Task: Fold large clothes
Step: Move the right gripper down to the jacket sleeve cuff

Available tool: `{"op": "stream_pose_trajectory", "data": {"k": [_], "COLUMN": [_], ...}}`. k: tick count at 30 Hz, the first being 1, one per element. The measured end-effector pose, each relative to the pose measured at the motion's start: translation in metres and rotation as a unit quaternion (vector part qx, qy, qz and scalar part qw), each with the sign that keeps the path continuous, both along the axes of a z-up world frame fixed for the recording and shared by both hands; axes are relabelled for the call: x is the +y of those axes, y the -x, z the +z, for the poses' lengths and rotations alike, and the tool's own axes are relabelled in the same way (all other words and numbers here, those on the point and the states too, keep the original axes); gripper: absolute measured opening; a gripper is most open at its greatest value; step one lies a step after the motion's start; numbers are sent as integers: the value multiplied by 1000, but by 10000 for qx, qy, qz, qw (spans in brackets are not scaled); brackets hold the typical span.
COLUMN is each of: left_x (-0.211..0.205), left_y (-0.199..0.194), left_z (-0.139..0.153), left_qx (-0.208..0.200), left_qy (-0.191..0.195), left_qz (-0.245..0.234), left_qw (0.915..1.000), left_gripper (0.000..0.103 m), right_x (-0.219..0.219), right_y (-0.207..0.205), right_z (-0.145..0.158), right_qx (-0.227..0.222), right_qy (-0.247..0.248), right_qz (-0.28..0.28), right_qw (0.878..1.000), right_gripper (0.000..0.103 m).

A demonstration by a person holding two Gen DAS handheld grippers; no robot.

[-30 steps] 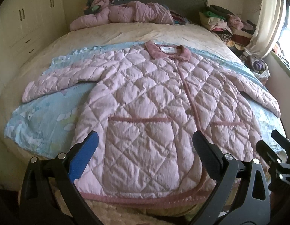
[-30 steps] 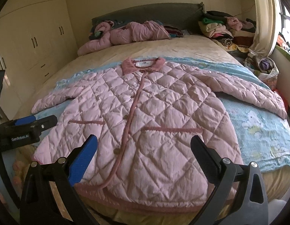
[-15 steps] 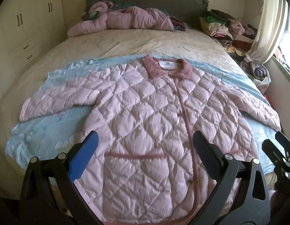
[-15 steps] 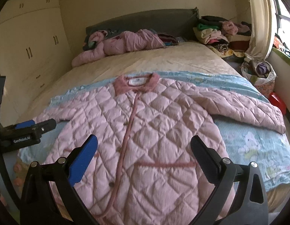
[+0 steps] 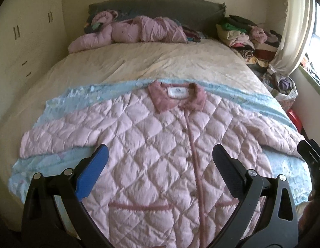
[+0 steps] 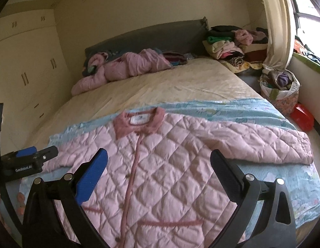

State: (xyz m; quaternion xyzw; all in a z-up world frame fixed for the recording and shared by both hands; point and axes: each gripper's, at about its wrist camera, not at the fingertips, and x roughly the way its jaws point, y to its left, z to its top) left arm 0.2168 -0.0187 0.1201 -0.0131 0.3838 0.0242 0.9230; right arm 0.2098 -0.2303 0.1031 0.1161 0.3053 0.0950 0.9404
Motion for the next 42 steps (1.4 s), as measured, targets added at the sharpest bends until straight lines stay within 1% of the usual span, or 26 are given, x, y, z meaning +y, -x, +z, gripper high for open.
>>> {"op": "stream_pose_trajectory", "data": {"k": [7,10,15,23,27,30,34,36,38,40,42], "left_x": [-15,-21,-34,-73,-93,-102,-114,-119,-125,-132,-138], "left_y": [-30,-43,-59,-88,-103,-112,-120,-123,-124,-123,-122], "left_z": [24,30,36,55,61,56,39,30,18,5,-12], "left_qx": [-143,-157,-161,-247,-314,-270,-157,-93,-48,-16,149], "left_qy": [-35,-4,25,-81,-85,-102,-116,-175,-312,-342,-292], "left_qz": [-96,-109,-180,-485,-563,-517,-520,-494,-417,-390,-457], "left_qw": [9998,9998,9997,9985,9979,9982,9985,9986,9986,9987,9984], "left_gripper": [94,94,94,94,94,94,94,94,94,94,94], "right_x": [-26,-37,-62,-109,-131,-150,-176,-189,-201,-214,-226], "right_y": [-34,-47,-68,-101,-114,-119,-122,-123,-122,-122,-121], "right_z": [17,22,26,36,32,24,5,-6,-17,-34,-54], "right_qx": [4,10,63,94,131,190,298,384,433,551,723], "right_qy": [-91,-139,-372,-645,-711,-760,-824,-889,-904,-921,-958], "right_qz": [-299,-435,-707,-1272,-1542,-1756,-2004,-2120,-2211,-2286,-2385], "right_qw": [9995,9990,9968,9897,9854,9813,9758,9725,9701,9676,9637], "right_gripper": [99,99,99,99,99,99,99,99,99,99,99]}}
